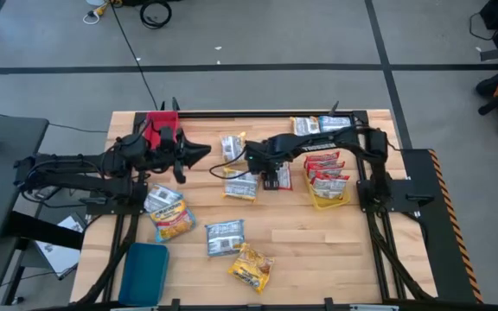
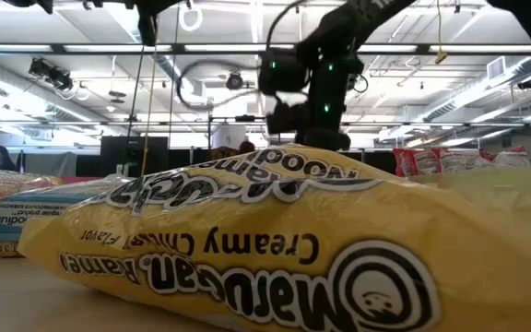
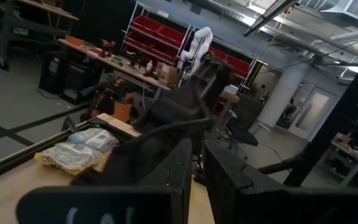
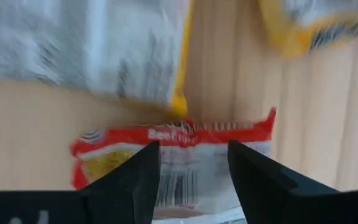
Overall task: Sort Maruchan noodles
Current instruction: Put the red noodle pack into the yellow bin
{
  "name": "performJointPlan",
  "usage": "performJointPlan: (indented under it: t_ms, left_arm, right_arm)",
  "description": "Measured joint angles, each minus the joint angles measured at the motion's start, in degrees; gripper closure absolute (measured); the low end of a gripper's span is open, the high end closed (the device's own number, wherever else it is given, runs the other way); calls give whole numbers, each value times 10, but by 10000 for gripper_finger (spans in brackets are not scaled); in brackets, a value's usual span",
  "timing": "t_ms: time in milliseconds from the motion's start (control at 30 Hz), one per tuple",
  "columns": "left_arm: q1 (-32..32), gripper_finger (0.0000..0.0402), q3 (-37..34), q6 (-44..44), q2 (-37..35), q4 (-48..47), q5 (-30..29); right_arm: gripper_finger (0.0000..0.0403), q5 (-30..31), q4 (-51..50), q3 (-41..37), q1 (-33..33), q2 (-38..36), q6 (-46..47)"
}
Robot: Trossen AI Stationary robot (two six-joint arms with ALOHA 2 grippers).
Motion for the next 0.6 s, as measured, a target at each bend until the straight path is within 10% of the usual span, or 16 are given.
performJointPlan:
  t_ms: [600]
  left_arm:
    - [-5,356,0,14,0,-6,7]
  right_arm:
    - [395,21,-31,-1,24,-61,265]
